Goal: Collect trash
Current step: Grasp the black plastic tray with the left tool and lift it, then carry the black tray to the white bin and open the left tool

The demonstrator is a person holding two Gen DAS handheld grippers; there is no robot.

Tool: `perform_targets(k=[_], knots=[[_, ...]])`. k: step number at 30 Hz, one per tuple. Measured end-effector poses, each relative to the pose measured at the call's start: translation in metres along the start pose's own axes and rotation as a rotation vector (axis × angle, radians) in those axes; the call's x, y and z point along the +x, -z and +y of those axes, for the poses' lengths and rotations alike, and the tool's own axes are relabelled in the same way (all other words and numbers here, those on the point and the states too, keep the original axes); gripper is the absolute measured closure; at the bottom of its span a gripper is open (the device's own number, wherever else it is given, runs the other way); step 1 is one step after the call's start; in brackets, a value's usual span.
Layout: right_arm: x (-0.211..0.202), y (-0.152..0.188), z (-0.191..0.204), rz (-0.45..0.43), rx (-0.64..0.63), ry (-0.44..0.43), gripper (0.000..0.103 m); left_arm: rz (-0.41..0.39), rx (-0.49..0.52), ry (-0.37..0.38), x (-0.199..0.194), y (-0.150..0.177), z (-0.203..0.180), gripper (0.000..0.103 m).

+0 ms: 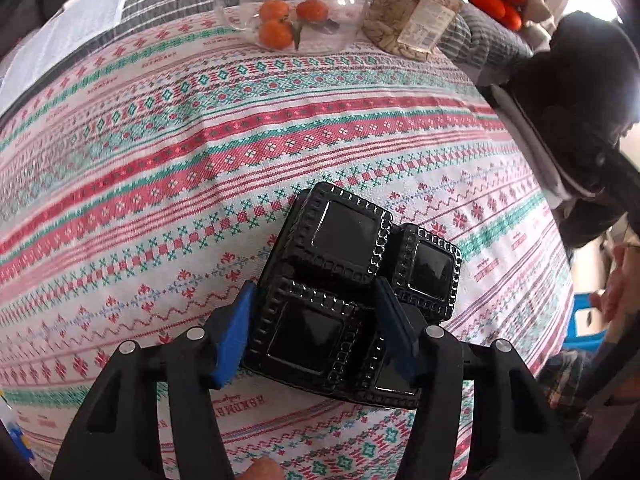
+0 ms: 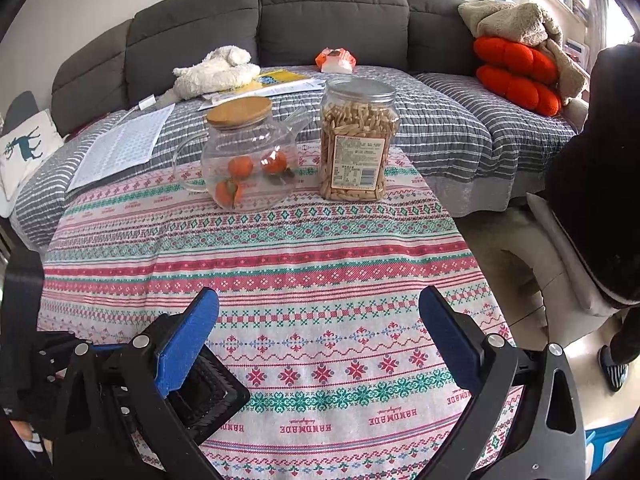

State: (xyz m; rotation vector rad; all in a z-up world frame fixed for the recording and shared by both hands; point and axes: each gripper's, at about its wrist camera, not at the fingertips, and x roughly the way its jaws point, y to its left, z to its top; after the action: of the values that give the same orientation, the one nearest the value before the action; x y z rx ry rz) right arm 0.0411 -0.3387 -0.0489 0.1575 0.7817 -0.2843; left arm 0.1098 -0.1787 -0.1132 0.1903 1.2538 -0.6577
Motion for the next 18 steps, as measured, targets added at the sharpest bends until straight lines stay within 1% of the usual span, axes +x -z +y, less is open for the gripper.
perform_targets(k=[3,7,10,15,18], knots=[[-0.001,-0.001,0.0,-0.003,0.003,-0.002,0.007,-0.036,-0.044,0.014,-0.01,0.003,0.01,0.055],[0.0,-0.002,0.001,-0.001,0.008,-0.007,0.007,-0.11,-0.079,0.031,-0.031,0.001,0.022,0.055],[0.001,-0.002,0.005,0.004,0.001,-0.013,0.007,-0.158,-0.106,0.027,-0.046,-0.001,0.029,0.055],[-0.002,-0.003,0.015,-0.009,-0.019,-0.018,0.007,-0.233,-0.157,0.002,-0.065,-0.003,0.044,0.055],[-0.002,-0.003,0.021,-0.014,-0.016,-0.024,0.007,-0.283,-0.21,-0.009,-0.079,-0.002,0.059,0.055]])
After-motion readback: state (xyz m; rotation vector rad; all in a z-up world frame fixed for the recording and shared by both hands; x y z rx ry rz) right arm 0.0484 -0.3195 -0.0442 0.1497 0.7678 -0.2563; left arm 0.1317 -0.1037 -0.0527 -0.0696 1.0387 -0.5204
